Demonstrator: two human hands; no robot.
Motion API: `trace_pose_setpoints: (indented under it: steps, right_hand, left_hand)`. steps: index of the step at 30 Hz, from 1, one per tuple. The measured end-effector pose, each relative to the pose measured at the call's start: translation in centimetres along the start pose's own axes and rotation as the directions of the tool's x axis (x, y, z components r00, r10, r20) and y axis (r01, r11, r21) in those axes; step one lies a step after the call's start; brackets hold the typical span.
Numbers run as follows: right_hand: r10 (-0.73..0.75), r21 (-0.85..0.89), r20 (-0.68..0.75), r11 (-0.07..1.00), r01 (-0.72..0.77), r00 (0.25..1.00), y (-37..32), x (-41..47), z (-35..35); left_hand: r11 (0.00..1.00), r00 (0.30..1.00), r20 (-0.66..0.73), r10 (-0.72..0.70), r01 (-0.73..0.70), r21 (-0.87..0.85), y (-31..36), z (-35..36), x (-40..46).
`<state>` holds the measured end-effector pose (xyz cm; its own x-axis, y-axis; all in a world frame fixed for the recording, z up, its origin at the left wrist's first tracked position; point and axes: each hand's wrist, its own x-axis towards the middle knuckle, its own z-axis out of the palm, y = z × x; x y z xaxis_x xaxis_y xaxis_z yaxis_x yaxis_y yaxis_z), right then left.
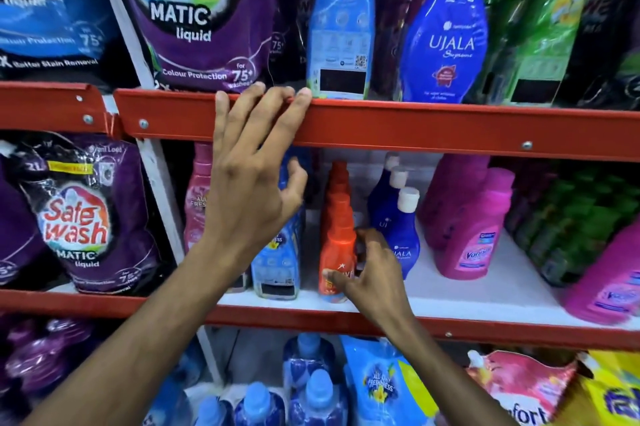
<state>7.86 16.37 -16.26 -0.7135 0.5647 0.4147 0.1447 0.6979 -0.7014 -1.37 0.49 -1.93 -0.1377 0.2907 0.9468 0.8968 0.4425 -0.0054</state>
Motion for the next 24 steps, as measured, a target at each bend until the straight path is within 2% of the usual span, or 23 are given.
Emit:
trace_pose_setpoints:
  steps: [4,9,12,14,16,19,21,24]
  right_hand:
    - [-0.001,0.015,-0.008,1.000,0.001,1.000,0.1,0.0,0.2]
    - [-0.032,-0.015,0.049,0.999,0.033,0.998,-0.3,-0.7,-0.8]
    - [-0.139,-0.116,-0.040,0.984,0.134,0.989,-1.1,-1.5,-2.6]
    - [-0.294,-0.165,-0.217,0.951,0.262,0.931,-2.2,-1.9,-4.5]
    - [-0.471,-0.291,-0.378,0.878,0.380,0.797,-3.8,-1.8,-6.6]
    - [-0.623,-0.465,-0.464,0.776,0.426,0.629,-6.3,-0.9,-10.3]
    - [-0.647,-0.539,-0.479,0.750,0.383,0.593,-7.8,0.1,-12.3]
    - [-0.636,-0.625,-0.493,0.734,0.267,0.594,-9.5,1.9,-14.7]
  left_hand:
    - [1.000,1.000,0.000,-0.006,0.006,-0.006,0.1,0.0,0.0]
    - [1.000,1.000,0.011,-0.016,0.016,0.004,0.1,0.0,-0.1]
    - [1.000,1.000,0.011,-0.016,0.016,0.016,0.2,0.0,-0.1]
    - [1.000,1.000,0.017,-0.013,0.012,0.028,0.3,-0.1,0.0]
    - [0.999,1.000,0.026,-0.016,0.015,0.045,0.5,-0.1,0.0]
    - [0.997,0.998,0.028,-0.048,0.047,0.058,1.2,-0.1,0.2]
    - [0.995,0.997,0.032,-0.072,0.070,0.076,2.0,0.0,0.3]
    - [0.994,0.999,0.024,-0.039,0.036,0.102,3.4,0.5,0.3]
